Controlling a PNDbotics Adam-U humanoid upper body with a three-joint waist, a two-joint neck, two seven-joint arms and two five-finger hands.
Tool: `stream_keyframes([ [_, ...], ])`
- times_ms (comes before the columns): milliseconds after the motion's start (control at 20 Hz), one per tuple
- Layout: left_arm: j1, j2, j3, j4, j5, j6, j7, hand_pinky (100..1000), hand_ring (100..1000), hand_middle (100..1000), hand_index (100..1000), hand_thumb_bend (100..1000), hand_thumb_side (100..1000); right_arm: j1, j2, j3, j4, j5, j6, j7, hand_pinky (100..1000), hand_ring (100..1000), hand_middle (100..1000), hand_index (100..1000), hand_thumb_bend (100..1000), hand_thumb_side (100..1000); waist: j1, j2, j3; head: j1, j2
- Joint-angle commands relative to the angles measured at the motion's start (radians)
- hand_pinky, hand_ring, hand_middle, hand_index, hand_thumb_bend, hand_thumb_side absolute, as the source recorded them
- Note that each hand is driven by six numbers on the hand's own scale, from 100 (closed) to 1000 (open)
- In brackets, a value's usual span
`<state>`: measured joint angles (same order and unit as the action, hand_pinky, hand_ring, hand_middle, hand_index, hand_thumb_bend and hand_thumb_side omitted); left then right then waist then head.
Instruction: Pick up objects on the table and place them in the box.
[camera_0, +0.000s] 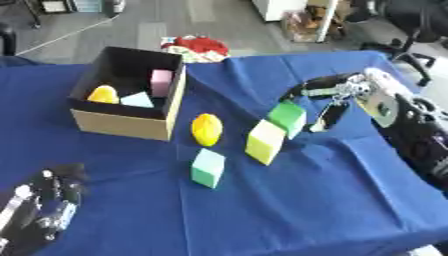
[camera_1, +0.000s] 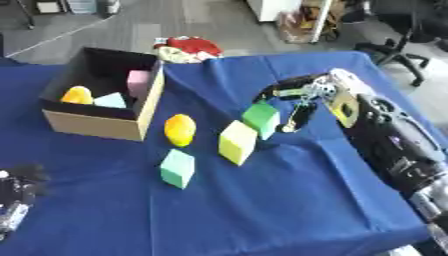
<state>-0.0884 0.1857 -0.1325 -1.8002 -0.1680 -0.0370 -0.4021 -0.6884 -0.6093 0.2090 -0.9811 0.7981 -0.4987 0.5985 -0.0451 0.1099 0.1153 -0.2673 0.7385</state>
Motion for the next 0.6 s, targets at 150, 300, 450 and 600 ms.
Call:
stream_keyframes([
  [150,-0.008,0.012,0.002,-0.015,0.008,0.003,0.002,737,621,658,816,107,467,-0.024,0.025,-0.023,0.052,0.103,0.001,-0.166,837,782,529,698,336,100,-0.001,-0.027,0.003,-0.004,-0.002],
  [300,-0.008,0.011,0.002,-0.015,0.009,0.003,0.002,737,621,658,816,103,469,-0.029,0.035,-0.034,0.069,0.145,0.005,-0.258,808,726,422,574,302,100,-0.001,-0.027,0.003,-0.005,-0.002],
  [450,-0.007,0.010,0.002,-0.015,0.009,0.004,0.002,737,621,658,816,101,470,-0.039,0.038,-0.055,0.066,0.153,0.014,-0.316,798,691,377,528,256,100,-0.002,-0.028,0.003,-0.004,-0.002],
  [600,-0.005,0.010,0.002,-0.015,0.010,0.005,0.003,737,622,658,816,101,471,-0.066,0.038,-0.087,0.038,0.124,0.038,-0.349,794,677,366,517,223,100,-0.002,-0.030,0.002,-0.003,-0.002],
])
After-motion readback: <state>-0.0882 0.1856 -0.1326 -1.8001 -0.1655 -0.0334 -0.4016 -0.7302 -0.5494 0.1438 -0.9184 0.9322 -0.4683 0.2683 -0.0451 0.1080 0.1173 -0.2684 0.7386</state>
